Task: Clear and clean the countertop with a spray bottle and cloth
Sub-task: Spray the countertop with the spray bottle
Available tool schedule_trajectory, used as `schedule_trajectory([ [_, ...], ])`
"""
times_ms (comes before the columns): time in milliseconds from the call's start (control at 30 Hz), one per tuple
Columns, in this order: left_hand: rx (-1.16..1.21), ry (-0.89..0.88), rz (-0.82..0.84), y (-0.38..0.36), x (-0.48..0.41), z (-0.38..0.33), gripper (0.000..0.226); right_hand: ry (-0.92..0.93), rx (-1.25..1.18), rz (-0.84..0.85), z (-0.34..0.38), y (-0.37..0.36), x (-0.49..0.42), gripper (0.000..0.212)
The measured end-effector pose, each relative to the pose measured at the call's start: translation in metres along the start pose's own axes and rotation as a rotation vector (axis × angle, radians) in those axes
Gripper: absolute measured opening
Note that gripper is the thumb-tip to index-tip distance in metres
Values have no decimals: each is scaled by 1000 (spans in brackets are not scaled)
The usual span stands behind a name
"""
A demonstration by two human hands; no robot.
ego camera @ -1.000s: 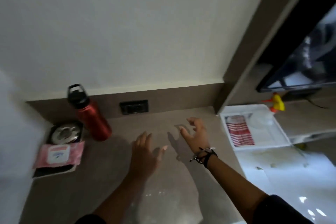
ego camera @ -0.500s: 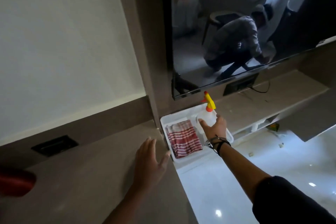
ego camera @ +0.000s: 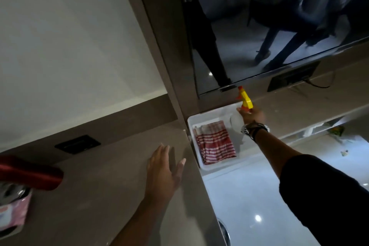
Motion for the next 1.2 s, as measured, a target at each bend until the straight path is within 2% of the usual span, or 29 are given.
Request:
schedule_trajectory([
  [133,-27,14,-1,19,21,32,70,98,59,-91,-3,14,24,26],
  [233,-40,-2,-15,36,39,59,68,263,138,-178,13,24,64,29],
  [333,-28,3,-17,56,54,89,68,442,210,-275,43,35,125,34],
  [433,0,-21,16,67,68,119,68,516,224,-333,64,38,204,42],
  [567,22,-125,50,79,81,146,68,602,92,-298,75,21,322,15],
  [633,6,-152,19,86,91,163,63,574,-21,-226,61,10,368,14],
  [733,-44,-239,-50,96,107,193,60,403,-72,-118,15,-12,418,30],
  [833,-81,-156,167,91,119,242,67,329,59,60,-32,-45,463,40],
  [900,-106,-101,257,85,131,269,71,325,143,173,-61,-62,487,43],
  [1033,-118,-102,342,75,151,288,73,237,404,326,-119,-89,510,21],
  [1100,-125,-119,342,73,156,288,71,175,535,353,-151,-100,518,15],
  [1200,-138,-110,385,67,159,291,68,152,688,307,-191,-110,530,26],
])
Point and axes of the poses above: each hand's wrist, its own x-axis away from the middle knuckle, its own y-axis out of the back of the hand, z = x × y, the point moved 8 cm from there along -x, towards the middle knuckle, and after that the axes turned 15 degrees about -y, right-handed, at the moved point
